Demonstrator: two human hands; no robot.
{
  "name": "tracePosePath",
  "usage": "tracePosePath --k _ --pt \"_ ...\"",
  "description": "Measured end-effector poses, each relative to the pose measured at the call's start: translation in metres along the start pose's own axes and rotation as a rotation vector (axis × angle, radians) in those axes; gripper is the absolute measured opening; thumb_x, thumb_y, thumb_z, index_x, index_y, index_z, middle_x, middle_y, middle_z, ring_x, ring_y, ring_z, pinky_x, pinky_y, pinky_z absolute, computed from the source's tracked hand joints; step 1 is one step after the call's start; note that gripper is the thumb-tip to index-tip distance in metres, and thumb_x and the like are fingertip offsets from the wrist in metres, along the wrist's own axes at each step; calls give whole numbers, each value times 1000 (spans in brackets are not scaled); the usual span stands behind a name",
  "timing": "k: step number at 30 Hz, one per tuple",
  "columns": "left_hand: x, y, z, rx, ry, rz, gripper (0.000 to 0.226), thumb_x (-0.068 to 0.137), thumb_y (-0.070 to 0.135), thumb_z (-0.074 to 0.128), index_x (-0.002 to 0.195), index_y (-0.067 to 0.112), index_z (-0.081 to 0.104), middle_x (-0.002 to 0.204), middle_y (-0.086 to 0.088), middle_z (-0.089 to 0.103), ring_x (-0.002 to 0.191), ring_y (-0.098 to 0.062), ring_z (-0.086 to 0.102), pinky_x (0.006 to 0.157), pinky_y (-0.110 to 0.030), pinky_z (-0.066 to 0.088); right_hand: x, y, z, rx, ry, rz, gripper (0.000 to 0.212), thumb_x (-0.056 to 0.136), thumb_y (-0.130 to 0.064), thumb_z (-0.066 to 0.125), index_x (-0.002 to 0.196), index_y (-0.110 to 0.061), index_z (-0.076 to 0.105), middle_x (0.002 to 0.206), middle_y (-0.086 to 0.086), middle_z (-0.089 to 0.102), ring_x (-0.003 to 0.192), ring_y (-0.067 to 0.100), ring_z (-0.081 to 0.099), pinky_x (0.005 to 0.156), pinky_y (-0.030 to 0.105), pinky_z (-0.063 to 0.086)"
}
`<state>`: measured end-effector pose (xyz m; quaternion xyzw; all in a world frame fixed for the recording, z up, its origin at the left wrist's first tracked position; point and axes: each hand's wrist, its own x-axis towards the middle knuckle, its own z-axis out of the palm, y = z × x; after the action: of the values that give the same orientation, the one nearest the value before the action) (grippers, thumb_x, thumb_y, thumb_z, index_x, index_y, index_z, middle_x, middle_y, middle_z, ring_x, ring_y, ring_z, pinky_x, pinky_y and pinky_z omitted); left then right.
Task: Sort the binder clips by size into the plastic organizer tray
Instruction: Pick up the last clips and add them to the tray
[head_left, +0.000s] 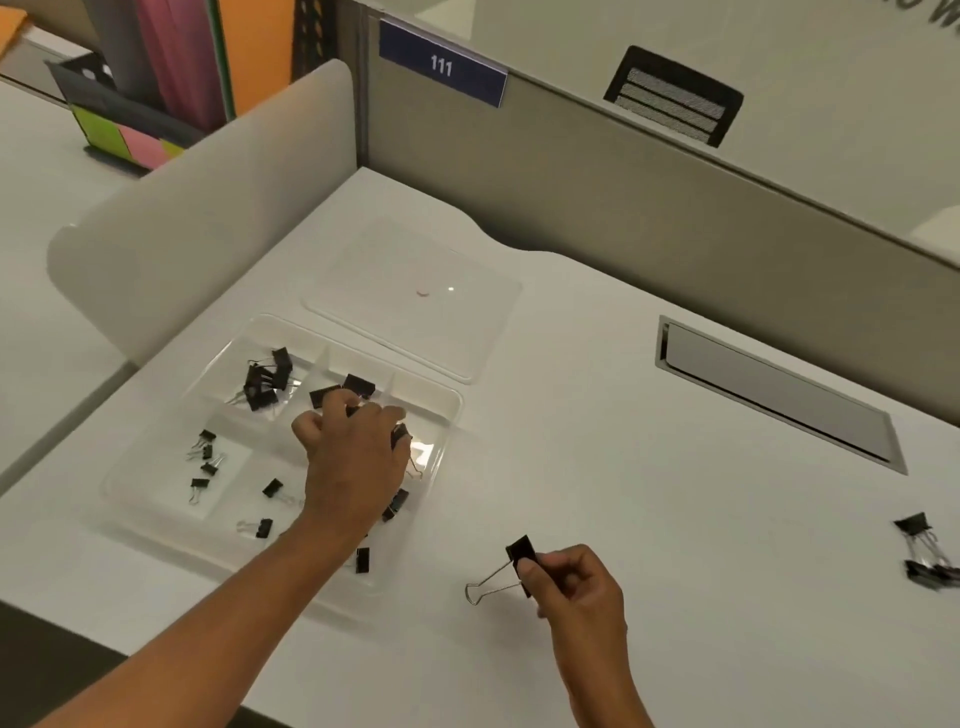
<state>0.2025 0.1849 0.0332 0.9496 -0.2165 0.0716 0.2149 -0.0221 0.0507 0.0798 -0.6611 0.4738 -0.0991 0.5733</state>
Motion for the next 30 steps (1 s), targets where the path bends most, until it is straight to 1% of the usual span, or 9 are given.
tracePosePath --k 2,5,8,12,16,20,23,26,30 --pt "-1 -8 3 45 -20 30 11 80 25 84 88 28 78 103 7 71 120 -27 46 87 -44 23 -1 -4 5 -30 2 -19 17 85 -18 85 86 -15 69 81 0 78 67 7 64 66 20 47" --pt "0 -19 3 37 -60 48 12 76 21 86 75 30 77 123 3 67 123 -28 44 89 -44 24 1 -16 17 -85 -27 -66 15 88 -21 83 89 -23 68 87 -7 78 70 8 65 66 16 47" --pt "5 -26 -1 -55 -119 46 12 83 19 80 85 30 78 138 3 60 130 -29 47 94 -47 30 15 -43 34 -160 -56 -230 16 92 -26 78 103 -34 70 96 -18 76 85 6 69 75 24 52" --pt "3 -32 -6 -128 -114 49 18 92 19 72 106 29 78 144 6 57 136 -24 45 99 -47 33 55 -83 68 -411 -123 -529 16 101 -33 67 115 -39 69 104 -20 72 103 3 62 80 12 44" --pt "-7 -31 -17 -211 -81 12 23 90 15 73 110 27 77 141 5 58 138 -19 44 104 -48 35 98 -102 116 -813 -160 -698 19 106 -35 58 123 -31 66 110 -3 69 112 17 54 95 32 39" --pt "-21 -33 -26 -254 -38 -8 28 89 16 75 115 26 76 138 4 58 136 -18 44 103 -49 38 109 -95 141 -1068 -184 -774 23 109 -35 51 123 -23 63 110 6 63 113 24 49 100 36 41" --pt "-29 -35 -28 -261 -28 -32 31 90 17 73 119 27 74 139 4 56 138 -18 42 104 -48 36 115 -77 144 -1121 -197 -812 18 107 -33 56 114 -20 66 104 4 66 112 25 49 94 36 37" --pt "-32 -35 -29 -248 -19 -41 30 92 19 71 120 28 73 141 4 55 139 -19 41 106 -48 35 120 -66 143 -1177 -147 -877 13 98 -32 70 103 -20 75 110 -2 68 109 27 52 87 40 37" --pt "-32 -20 -28 -261 13 9 27 91 16 72 117 25 74 139 2 55 139 -19 42 109 -48 32 115 -64 131 -1013 52 -924 17 95 -23 73 111 -20 76 122 4 67 107 32 58 83 43 43"
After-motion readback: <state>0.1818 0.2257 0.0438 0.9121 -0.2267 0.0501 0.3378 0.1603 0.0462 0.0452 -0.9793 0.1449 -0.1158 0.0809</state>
